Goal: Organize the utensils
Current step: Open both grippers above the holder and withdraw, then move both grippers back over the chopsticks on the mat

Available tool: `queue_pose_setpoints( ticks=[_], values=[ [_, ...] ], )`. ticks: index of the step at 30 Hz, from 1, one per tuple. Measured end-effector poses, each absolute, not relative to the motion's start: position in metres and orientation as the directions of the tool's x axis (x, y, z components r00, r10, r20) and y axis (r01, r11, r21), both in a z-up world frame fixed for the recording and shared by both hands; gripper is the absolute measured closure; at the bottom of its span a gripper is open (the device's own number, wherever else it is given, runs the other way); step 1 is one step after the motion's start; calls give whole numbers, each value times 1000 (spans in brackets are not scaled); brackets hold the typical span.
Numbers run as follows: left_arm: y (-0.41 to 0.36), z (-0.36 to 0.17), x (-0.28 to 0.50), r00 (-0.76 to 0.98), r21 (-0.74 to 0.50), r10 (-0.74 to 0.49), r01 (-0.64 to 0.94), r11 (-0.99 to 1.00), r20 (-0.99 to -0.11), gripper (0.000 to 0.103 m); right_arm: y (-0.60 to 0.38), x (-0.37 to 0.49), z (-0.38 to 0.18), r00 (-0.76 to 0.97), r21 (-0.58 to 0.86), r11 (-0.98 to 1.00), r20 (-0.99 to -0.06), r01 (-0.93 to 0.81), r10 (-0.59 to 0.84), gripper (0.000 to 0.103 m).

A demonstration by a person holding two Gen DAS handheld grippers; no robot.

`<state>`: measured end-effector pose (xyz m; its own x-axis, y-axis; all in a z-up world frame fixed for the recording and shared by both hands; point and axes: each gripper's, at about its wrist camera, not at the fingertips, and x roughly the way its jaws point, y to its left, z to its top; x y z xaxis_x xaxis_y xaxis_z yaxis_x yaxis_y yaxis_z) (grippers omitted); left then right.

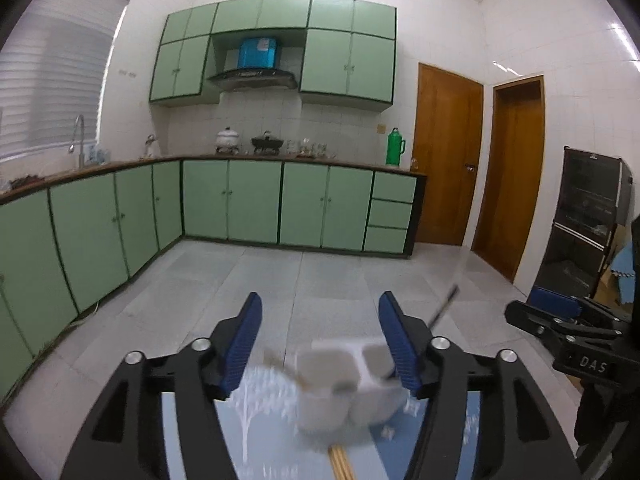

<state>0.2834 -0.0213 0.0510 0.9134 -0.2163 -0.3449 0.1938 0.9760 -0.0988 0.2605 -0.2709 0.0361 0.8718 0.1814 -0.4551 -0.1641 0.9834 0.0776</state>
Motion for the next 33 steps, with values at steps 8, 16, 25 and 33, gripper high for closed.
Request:
queue_pose_setpoints(
  ticks=[8, 16, 25, 33],
  values=[
    [-9, -35, 214, 833, -115, -183, 144, 983, -522, 39, -265, 176, -51, 803, 118, 986, -574, -114, 161, 22],
    [-4, -106, 171, 737, -83, -142, 115, 990, -661, 38, -231, 132, -111, 728, 155, 982, -661, -107, 183, 22],
    [8, -140, 157, 679, -73, -112, 86, 994, -726, 35, -204, 109, -154, 650, 106, 986, -742, -130, 165, 23],
    [16, -148, 151, 660, -84, -111, 73, 994, -743, 34, -195, 108, -165, 614, 63, 989, -779, -132, 132, 24]
  ],
)
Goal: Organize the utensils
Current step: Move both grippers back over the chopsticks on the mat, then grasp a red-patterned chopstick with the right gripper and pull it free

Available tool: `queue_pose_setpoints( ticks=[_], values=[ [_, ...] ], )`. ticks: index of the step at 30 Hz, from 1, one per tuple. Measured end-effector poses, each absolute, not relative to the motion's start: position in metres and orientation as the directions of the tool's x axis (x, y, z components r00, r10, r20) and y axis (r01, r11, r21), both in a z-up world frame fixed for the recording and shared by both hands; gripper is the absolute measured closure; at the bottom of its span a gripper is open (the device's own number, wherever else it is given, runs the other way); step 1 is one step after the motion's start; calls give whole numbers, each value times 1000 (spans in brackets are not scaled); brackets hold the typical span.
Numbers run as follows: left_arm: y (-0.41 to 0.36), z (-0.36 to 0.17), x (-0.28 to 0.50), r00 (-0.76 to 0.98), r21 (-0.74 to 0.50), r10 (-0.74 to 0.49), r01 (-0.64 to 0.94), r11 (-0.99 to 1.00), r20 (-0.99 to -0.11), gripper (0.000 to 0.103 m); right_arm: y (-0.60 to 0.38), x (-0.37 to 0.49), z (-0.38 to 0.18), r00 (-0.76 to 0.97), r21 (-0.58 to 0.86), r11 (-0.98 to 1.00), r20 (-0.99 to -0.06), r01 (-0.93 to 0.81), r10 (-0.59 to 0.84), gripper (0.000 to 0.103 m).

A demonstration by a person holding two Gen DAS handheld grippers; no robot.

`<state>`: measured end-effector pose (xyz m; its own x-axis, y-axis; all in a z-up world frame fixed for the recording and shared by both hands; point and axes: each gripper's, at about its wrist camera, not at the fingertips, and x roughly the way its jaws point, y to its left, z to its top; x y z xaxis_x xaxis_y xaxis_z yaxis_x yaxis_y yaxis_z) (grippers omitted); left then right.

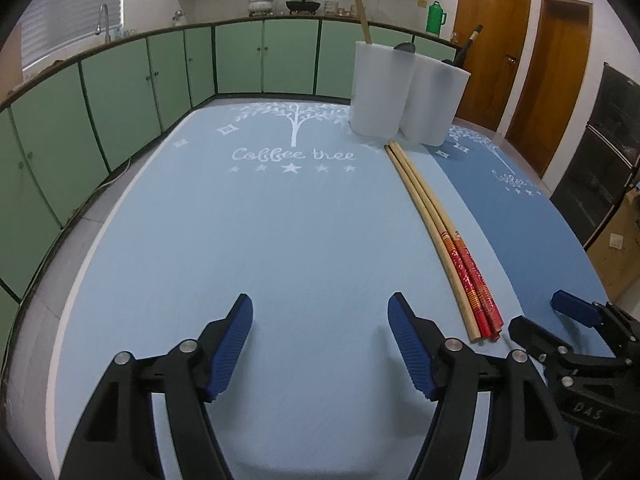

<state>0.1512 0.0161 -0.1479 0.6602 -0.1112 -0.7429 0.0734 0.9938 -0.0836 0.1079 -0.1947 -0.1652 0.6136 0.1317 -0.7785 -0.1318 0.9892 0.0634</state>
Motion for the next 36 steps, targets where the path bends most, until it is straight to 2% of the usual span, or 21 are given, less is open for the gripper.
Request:
queue_pose_setpoints(
  ticks=[12, 17, 20, 25, 26, 28, 29, 36],
  values=[
    [23, -148, 153, 654, -95, -109, 57, 994, -749, 31, -179, 109, -165, 611, 0, 986, -785, -164, 102, 24],
    [26, -148, 152, 654, -93, -101, 48, 995, -750, 31, -176, 112, -165, 610, 7, 987, -786, -160, 105, 29],
    [24, -148, 152, 653, -88, -100, 50, 995, -751, 31, -175, 113, -165, 612, 13, 987, -784, -160, 109, 39],
    [21, -148, 152, 652, -88, -102, 53, 995, -751, 31, -167, 111, -164, 610, 34, 980, -778, -197, 150, 71],
    [20, -148, 152, 651, -87, -102, 56, 995, -752, 31, -167, 111, -164, 609, 39, 979, -778, -201, 156, 75],
    [18, -149, 152, 649, -85, -104, 61, 995, -753, 31, -167, 112, -164, 604, 58, 976, -777, -211, 177, 93],
    [16, -149, 152, 647, -84, -105, 64, 994, -755, 31, -167, 112, -164, 598, 73, 974, -778, -214, 190, 98],
    [6, -150, 148, 642, -81, -121, 92, 993, -757, 31, -178, 106, -162, 608, 98, 976, -769, -195, 198, 98]
  ],
)
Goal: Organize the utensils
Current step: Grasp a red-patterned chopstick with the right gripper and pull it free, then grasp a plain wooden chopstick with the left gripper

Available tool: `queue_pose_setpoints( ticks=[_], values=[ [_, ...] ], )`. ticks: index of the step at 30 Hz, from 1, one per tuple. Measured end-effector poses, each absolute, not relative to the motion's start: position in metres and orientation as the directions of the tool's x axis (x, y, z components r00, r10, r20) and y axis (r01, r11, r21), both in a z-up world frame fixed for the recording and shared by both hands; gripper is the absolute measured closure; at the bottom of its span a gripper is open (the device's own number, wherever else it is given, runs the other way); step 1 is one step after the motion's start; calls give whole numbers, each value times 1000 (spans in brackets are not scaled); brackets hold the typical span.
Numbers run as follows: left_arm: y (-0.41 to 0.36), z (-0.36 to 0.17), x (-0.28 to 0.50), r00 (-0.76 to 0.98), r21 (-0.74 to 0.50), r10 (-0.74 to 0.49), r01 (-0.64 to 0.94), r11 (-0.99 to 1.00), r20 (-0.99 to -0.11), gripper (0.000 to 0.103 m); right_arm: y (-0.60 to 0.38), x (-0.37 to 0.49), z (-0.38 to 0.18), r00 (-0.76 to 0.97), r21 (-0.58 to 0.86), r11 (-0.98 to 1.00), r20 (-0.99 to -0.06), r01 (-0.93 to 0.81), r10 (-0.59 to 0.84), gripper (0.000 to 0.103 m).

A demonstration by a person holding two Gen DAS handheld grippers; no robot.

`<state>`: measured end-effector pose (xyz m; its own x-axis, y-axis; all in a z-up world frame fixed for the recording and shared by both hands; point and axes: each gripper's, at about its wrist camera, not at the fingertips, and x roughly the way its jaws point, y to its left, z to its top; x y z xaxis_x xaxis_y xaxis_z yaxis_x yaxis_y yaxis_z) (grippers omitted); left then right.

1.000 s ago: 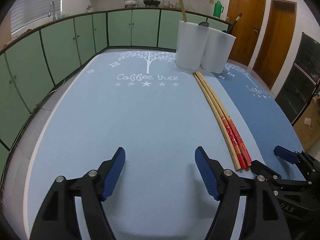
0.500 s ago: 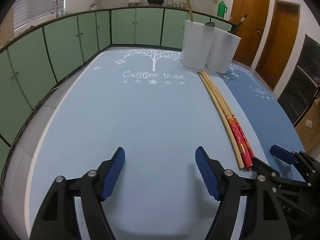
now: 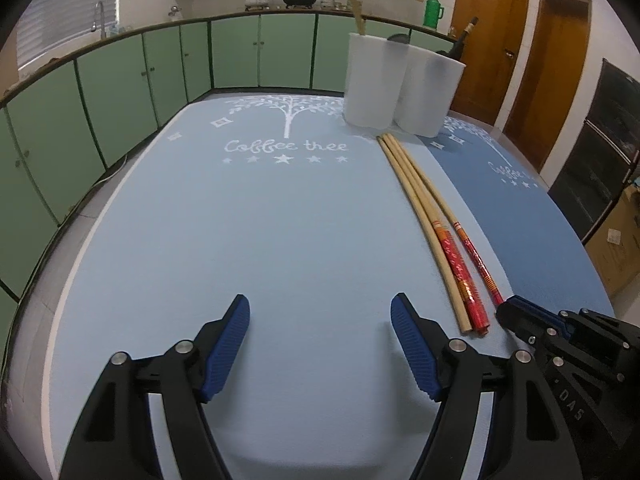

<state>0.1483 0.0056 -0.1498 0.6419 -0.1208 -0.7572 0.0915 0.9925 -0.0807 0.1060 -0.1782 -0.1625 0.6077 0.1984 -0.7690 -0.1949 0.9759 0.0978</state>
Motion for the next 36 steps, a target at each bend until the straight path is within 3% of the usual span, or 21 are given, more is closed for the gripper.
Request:
queue_pose_setpoints(
  ticks=[14, 36],
  values=[
    [-41, -150, 137, 625, -81, -200, 214, 974, -755, 30, -224, 99, -163, 629, 115, 989, -763, -97, 150, 98],
    [-34, -156, 140, 619, -22, -114, 155, 988, -777, 30, -227, 95, -164, 635, 135, 981, -748, -140, 194, 93]
  ],
)
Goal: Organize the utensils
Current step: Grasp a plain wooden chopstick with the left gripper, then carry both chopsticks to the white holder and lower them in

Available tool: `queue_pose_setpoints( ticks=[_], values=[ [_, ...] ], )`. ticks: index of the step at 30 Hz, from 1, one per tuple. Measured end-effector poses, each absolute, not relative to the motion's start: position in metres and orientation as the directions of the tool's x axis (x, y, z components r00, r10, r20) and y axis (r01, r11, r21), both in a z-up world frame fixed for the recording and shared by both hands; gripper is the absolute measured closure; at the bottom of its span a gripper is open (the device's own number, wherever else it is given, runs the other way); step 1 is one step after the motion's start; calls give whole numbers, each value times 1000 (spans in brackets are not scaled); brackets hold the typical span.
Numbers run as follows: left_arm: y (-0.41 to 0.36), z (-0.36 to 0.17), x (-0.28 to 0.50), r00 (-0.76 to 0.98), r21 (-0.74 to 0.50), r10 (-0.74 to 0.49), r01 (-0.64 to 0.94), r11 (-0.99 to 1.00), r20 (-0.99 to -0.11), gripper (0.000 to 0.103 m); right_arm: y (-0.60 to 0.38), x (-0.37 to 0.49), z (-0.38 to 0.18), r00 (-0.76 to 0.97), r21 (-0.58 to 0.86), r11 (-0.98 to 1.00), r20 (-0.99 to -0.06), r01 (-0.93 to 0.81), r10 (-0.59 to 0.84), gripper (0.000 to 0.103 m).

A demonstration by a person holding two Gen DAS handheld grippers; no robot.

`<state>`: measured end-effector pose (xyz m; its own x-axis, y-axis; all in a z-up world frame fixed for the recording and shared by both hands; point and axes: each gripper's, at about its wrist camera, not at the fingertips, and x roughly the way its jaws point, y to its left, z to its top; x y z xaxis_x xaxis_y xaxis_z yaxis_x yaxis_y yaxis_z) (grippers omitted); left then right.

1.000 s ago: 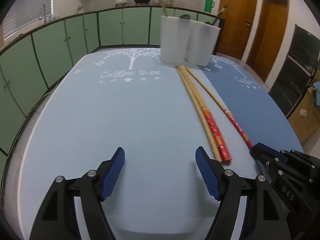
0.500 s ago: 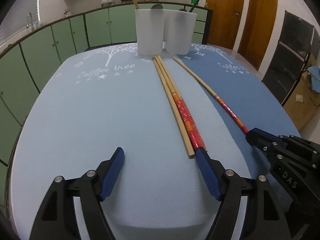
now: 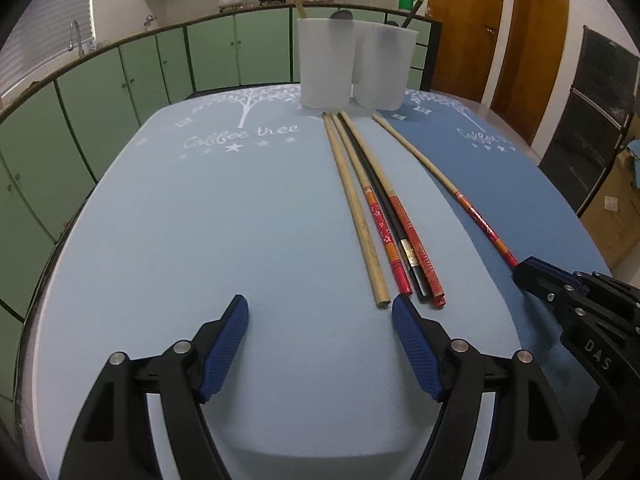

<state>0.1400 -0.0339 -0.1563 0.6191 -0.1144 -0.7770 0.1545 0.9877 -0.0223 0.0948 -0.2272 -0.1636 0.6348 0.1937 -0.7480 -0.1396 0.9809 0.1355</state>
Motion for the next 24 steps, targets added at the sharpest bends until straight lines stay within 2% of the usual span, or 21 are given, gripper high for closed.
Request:
queue_pose_setpoints(
  ticks=[4, 7, 13, 14, 24],
  values=[
    [-36, -156, 144, 619, -33, -126, 159, 987, -775, 34, -227, 96, -164, 636, 134, 981, -747, -142, 194, 93],
    [-37, -155, 145, 623, -38, -134, 166, 985, -771, 45, -226, 97, -164, 637, 126, 981, -747, -145, 190, 93],
    [-48, -154, 143, 631, -22, -140, 190, 982, -764, 84, -221, 99, -166, 639, 101, 983, -749, -151, 175, 97],
    [-50, -154, 143, 631, -24, -144, 194, 981, -762, 96, -221, 99, -166, 640, 101, 983, -748, -152, 175, 97],
    [-48, -135, 133, 673, -28, -149, 188, 982, -725, 96, -223, 91, -150, 668, 121, 981, -718, -153, 193, 98]
  ],
)
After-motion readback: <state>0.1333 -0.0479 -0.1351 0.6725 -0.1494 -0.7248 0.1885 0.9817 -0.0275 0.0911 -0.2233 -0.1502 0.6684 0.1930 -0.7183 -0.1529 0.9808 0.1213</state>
